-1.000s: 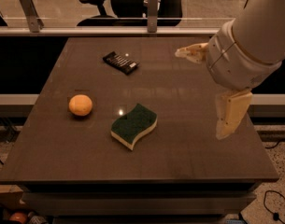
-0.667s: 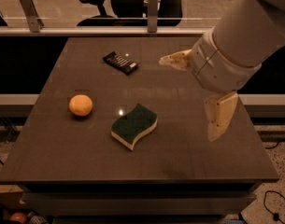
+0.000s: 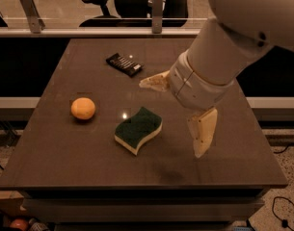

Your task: Move sponge near rxbar chocolate

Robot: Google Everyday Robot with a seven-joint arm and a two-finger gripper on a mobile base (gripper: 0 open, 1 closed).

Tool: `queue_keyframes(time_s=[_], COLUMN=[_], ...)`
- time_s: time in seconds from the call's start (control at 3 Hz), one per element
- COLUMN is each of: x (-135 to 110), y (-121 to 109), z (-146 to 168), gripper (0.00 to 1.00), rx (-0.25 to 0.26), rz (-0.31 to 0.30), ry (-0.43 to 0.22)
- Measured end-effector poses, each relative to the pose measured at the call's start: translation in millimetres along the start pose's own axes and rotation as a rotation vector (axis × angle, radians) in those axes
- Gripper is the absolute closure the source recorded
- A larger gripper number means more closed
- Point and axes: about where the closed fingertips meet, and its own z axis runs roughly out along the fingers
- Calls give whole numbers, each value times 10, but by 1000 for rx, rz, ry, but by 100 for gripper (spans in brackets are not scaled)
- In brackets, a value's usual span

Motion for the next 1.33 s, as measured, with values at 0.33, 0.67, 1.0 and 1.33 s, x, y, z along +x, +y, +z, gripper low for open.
queue_keyframes(time_s=[0.33, 0.67, 1.0, 1.33], x=[-86, -133, -135, -118], y=[-63, -158, -258, -310], z=[153, 261, 353, 438], gripper=[0, 0, 0, 0], rx=[2, 39, 72, 82], rz=[-27, -36, -35, -41], ry=[-2, 52, 91, 120])
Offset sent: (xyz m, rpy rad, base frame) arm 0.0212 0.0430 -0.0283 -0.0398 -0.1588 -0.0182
